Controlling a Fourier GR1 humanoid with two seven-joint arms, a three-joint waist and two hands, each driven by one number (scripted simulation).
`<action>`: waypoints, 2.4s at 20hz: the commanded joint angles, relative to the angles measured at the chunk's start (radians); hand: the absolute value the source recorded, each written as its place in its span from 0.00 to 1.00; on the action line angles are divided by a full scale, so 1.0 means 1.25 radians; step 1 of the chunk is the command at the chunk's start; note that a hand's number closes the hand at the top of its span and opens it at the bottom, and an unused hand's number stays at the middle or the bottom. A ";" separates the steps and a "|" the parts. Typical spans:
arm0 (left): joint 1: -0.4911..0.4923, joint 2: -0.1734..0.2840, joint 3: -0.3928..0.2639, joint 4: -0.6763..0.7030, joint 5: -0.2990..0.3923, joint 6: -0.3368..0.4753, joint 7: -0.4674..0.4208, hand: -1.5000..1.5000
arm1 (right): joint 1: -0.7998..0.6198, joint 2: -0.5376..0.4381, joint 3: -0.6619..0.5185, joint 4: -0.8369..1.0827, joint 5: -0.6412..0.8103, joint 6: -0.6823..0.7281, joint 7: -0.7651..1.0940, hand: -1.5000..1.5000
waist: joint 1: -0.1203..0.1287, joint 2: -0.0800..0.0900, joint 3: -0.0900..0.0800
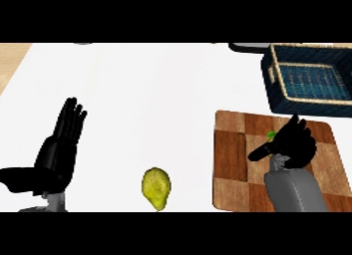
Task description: Pick the lemon from the cutting board and place it in the basket
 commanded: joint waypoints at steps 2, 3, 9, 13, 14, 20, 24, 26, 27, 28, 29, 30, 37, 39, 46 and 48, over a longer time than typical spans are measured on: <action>-0.019 0.005 0.042 0.038 0.018 -0.030 -0.023 0.50 | 0.040 0.002 -0.030 0.013 0.004 -0.048 0.028 0.00 | -0.004 0.000 0.000; -0.015 -0.010 -0.006 -0.033 -0.022 0.011 0.057 0.50 | 0.036 -0.004 -0.041 0.037 0.013 -0.065 0.015 0.00 | -0.002 0.000 0.000; 0.008 0.002 0.028 -0.015 -0.016 -0.029 0.012 0.50 | 0.053 0.003 -0.024 0.036 -0.033 -0.030 0.001 1.00 | -0.001 0.000 0.000; -0.019 -0.033 0.004 -0.021 -0.038 -0.008 0.035 0.50 | -0.025 0.003 0.012 0.103 -0.006 0.008 0.014 1.00 | 0.000 0.000 0.000; -0.065 -0.004 0.056 0.022 -0.009 -0.028 0.055 0.50 | 0.028 0.003 -0.002 0.116 0.010 -0.036 -0.042 1.00 | -0.003 0.001 0.000; -0.039 -0.036 0.016 -0.050 -0.056 0.004 0.076 0.50 | -0.009 -0.024 -0.011 0.129 0.011 0.024 -0.055 1.00 | -0.002 0.000 0.000; -0.036 -0.033 0.036 -0.012 -0.040 -0.017 0.044 0.50 | -0.052 -0.009 0.039 0.206 0.024 -0.015 -0.149 1.00 | 0.004 0.002 0.000; -0.036 -0.038 0.006 -0.017 -0.051 -0.024 0.043 0.50 | -0.086 -0.002 0.113 0.187 -0.006 0.054 -0.267 1.00 | 0.022 0.004 0.001; -0.018 -0.037 0.016 -0.018 -0.033 -0.035 0.028 0.50 | -0.085 0.002 0.158 0.174 -0.022 0.074 -0.318 1.00 | 0.035 0.003 0.001; -0.033 -0.033 0.023 0.001 -0.027 -0.040 0.033 0.50 | -0.088 -0.010 0.180 0.180 -0.033 0.085 -0.406 1.00 | 0.040 0.010 0.002; -0.037 -0.036 0.009 0.004 -0.041 -0.041 0.023 0.50 | -0.081 0.001 0.236 0.183 -0.025 0.106 -0.457 1.00 | 0.048 0.012 0.002; -0.023 -0.043 0.006 0.003 -0.040 -0.039 0.010 0.50 | -0.112 -0.013 0.230 0.181 -0.035 0.104 -0.493 1.00 | 0.046 0.010 0.001; -0.008 -0.026 0.050 0.008 -0.025 -0.042 0.006 0.50 | -0.039 -0.002 0.266 0.076 -0.054 -0.037 -0.634 1.00 | -0.005 -0.001 0.000; 0.028 -0.037 0.016 -0.036 -0.055 -0.027 0.009 0.50 | -0.063 -0.005 0.208 0.050 -0.115 -0.037 -0.660 1.00 | -0.001 -0.002 0.000; 0.013 -0.010 0.065 -0.059 -0.012 -0.043 0.061 0.50 | -0.004 -0.006 0.216 -0.321 -0.228 0.020 -0.600 1.00 | -0.017 -0.009 0.000; 0.011 -0.053 0.030 -0.028 -0.056 -0.004 0.032 0.50 | 0.027 0.000 0.208 -0.416 -0.261 0.034 -0.583 1.00 | -0.020 -0.007 0.000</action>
